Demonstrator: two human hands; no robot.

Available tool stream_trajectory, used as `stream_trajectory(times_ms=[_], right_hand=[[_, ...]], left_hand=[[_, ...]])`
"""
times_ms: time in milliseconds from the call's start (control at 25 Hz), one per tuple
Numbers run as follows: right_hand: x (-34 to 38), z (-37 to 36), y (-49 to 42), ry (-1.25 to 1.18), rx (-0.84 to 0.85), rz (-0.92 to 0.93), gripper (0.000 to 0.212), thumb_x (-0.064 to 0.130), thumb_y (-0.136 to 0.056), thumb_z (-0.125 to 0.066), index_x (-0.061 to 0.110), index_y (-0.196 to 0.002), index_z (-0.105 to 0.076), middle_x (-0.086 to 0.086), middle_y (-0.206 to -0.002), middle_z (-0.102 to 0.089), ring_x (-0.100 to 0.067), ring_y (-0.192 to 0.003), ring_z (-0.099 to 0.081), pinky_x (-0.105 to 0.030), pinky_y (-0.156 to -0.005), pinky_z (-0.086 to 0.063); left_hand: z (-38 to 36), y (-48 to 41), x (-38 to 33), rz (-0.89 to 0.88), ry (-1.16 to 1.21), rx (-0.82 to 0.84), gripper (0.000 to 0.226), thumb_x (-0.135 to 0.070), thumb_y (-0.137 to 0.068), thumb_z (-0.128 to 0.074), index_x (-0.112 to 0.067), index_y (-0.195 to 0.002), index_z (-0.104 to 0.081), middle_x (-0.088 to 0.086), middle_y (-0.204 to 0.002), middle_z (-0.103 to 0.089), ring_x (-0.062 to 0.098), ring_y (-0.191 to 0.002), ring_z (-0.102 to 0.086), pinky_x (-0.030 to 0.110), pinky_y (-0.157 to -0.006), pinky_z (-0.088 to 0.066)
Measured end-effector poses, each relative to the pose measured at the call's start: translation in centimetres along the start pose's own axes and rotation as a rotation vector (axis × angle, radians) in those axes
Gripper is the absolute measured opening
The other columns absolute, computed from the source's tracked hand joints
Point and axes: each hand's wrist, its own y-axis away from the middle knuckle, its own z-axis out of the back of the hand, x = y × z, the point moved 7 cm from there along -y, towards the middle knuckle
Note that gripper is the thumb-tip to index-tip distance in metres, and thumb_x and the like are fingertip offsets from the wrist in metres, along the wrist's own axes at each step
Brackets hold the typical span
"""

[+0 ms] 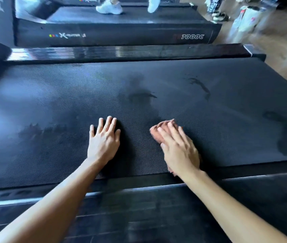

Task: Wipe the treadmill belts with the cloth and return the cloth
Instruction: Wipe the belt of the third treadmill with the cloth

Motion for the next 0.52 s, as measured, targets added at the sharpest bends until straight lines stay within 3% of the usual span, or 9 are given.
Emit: stream_trajectory(times_ms=[80, 120, 240, 280, 400, 440, 520], right_hand=[[1.9, -0.1, 2.2, 0.016, 0.029, 0.335, 0.058, 0.031, -0.081, -0.067, 0.038, -0.137, -0.052, 0.005, -0.150, -0.045, -0.026, -0.134, -0.046, -0.038, -0.108, -0.040], [0.7, -0.1, 1.6, -0.011, 0.091, 0.360, 0.058, 0.031, -0.083, -0.067, 0.039, -0.138, -0.051, 0.006, -0.151, -0.043, -0.025, -0.136, -0.044, -0.037, -0.109, -0.038], [-4.1, 1.6, -0.6, -0.031, 0.063, -0.088, 0.057, 0.026, -0.085, -0.067, 0.035, -0.139, -0.051, 0.003, -0.153, -0.039, -0.029, -0.137, -0.042, -0.040, -0.110, -0.037], [-3.4, 1.5, 0.4, -0.008, 0.020, -0.083, 0.058, 0.026, -0.082, -0.069, 0.034, -0.138, -0.053, 0.002, -0.152, -0.042, -0.030, -0.135, -0.044, -0.042, -0.108, -0.040], [-0.1, 1.1, 3.0, 0.023, 0.041, 0.330, 0.060, 0.031, -0.081, -0.068, 0.038, -0.138, -0.052, 0.006, -0.151, -0.043, -0.024, -0.136, -0.044, -0.037, -0.110, -0.039], [-0.9, 1.1, 1.7, -0.005, 0.087, 0.298, 0.059, 0.031, -0.083, -0.067, 0.039, -0.139, -0.050, 0.008, -0.152, -0.041, -0.022, -0.138, -0.042, -0.036, -0.112, -0.035], [-2.7, 1.2, -1.0, -0.037, 0.094, -0.012, 0.057, 0.029, -0.086, -0.066, 0.036, -0.140, -0.050, 0.006, -0.153, -0.039, -0.026, -0.139, -0.039, -0.036, -0.113, -0.031]], left_hand=[[0.0, -0.1, 0.1, 0.009, 0.021, 0.003, 0.054, -0.041, -0.101, -0.035, -0.022, -0.151, -0.029, -0.005, -0.160, -0.021, 0.021, -0.149, -0.012, 0.048, -0.119, -0.007], [0.0, -0.1, 0.2, 0.016, 0.028, 0.012, 0.054, -0.041, -0.101, -0.034, -0.022, -0.151, -0.028, -0.005, -0.160, -0.020, 0.021, -0.149, -0.011, 0.048, -0.119, -0.006], [0.1, -0.4, -0.3, 0.045, 0.031, 0.049, 0.054, -0.039, -0.102, -0.033, -0.019, -0.151, -0.028, -0.003, -0.161, -0.018, 0.021, -0.149, -0.009, 0.048, -0.119, -0.003], [0.2, -0.5, -0.5, 0.057, 0.039, 0.050, 0.054, -0.038, -0.101, -0.034, -0.017, -0.150, -0.029, -0.001, -0.161, -0.018, 0.020, -0.149, -0.009, 0.047, -0.119, -0.002], [0.2, -1.5, -2.2, 0.031, 0.067, 0.054, 0.055, -0.039, -0.101, -0.035, -0.016, -0.150, -0.029, 0.000, -0.161, -0.016, 0.019, -0.149, -0.008, 0.046, -0.120, -0.001], [0.0, -1.8, -2.6, 0.021, 0.070, 0.070, 0.056, -0.041, -0.101, -0.034, -0.017, -0.151, -0.027, -0.001, -0.161, -0.015, 0.019, -0.149, -0.007, 0.047, -0.120, -0.001], [-0.4, -2.6, -2.8, 0.022, 0.070, 0.089, 0.058, -0.043, -0.101, -0.032, -0.019, -0.153, -0.023, -0.002, -0.162, -0.014, 0.019, -0.149, -0.006, 0.048, -0.120, -0.001]])
